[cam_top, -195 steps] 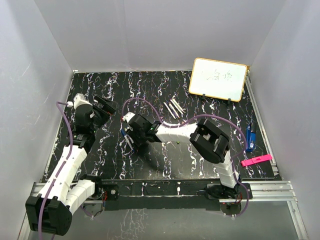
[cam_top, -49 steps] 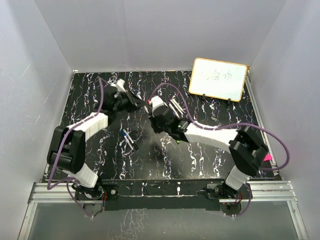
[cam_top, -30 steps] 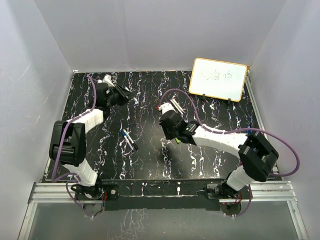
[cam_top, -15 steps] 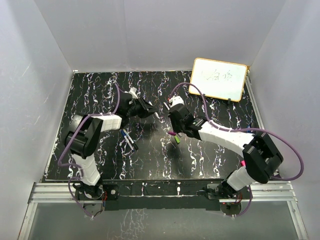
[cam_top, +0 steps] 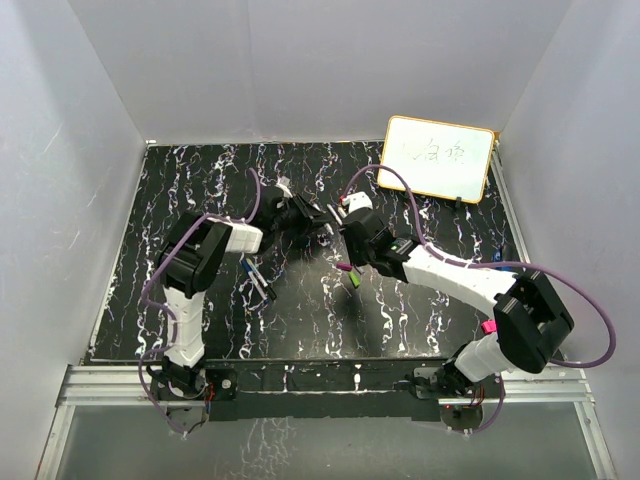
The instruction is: Open the pen caps
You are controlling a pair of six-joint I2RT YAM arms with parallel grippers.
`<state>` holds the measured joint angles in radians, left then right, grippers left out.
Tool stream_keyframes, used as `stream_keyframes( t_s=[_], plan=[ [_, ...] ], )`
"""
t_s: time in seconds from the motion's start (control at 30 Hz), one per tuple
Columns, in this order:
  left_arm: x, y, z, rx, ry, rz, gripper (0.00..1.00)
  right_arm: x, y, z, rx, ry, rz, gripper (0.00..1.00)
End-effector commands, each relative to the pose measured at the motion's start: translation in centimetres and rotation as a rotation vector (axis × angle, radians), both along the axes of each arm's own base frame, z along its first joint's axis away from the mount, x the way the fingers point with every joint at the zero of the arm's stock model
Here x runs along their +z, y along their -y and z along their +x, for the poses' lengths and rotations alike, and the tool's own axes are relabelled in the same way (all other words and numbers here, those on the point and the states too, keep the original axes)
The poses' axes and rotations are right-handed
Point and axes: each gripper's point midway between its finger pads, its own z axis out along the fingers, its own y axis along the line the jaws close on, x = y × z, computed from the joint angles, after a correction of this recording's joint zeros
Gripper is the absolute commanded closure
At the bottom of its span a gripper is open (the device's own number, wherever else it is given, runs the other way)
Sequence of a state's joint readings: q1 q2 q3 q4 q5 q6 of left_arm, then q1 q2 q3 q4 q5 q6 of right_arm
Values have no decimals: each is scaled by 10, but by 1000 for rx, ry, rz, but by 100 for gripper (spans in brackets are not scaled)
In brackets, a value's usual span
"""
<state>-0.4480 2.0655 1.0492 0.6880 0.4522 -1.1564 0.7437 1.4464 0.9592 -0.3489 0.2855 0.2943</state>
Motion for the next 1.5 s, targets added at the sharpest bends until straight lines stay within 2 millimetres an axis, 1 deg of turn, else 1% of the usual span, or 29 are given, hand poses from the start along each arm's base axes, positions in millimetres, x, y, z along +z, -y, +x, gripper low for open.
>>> stream_keyframes(
  t_s=[0.0,0.17,0.37,0.47,0.63,0.7,0.93,1.03,1.1,1.23,1.37,1.47],
  plan=[
    [14,15,12,8,45,-31,100,14,-1,3,-11,33,41,100],
    [6,19,13,15,28,-33,100,11,-3,1,1,23,44,100],
    [-4,20,12,19,9,-22,99,3,-7,-1,24,-4,45,100],
    [-9,20,11,18,-2,-20,92,1,-10,-2,38,-10,47,100],
    [-16,20,9,17,-16,-20,85,0,-12,-1,48,-14,46,100],
    [-17,20,8,15,-17,-21,84,0,-13,0,50,-15,45,100],
    [-18,19,6,14,-24,-10,64,-3,-15,0,59,-23,42,100],
    [-16,18,6,13,-18,-8,61,-7,-16,0,64,-30,35,100],
    [-14,18,6,14,-15,-10,61,-10,-16,0,70,-40,31,100],
    [4,17,5,12,9,-21,60,-23,-20,-4,89,-76,23,100],
    [33,10,6,25,75,7,60,-40,-23,-8,107,-119,16,100],
    [61,0,7,46,136,36,59,-52,-26,-10,119,-152,10,100]
  ],
)
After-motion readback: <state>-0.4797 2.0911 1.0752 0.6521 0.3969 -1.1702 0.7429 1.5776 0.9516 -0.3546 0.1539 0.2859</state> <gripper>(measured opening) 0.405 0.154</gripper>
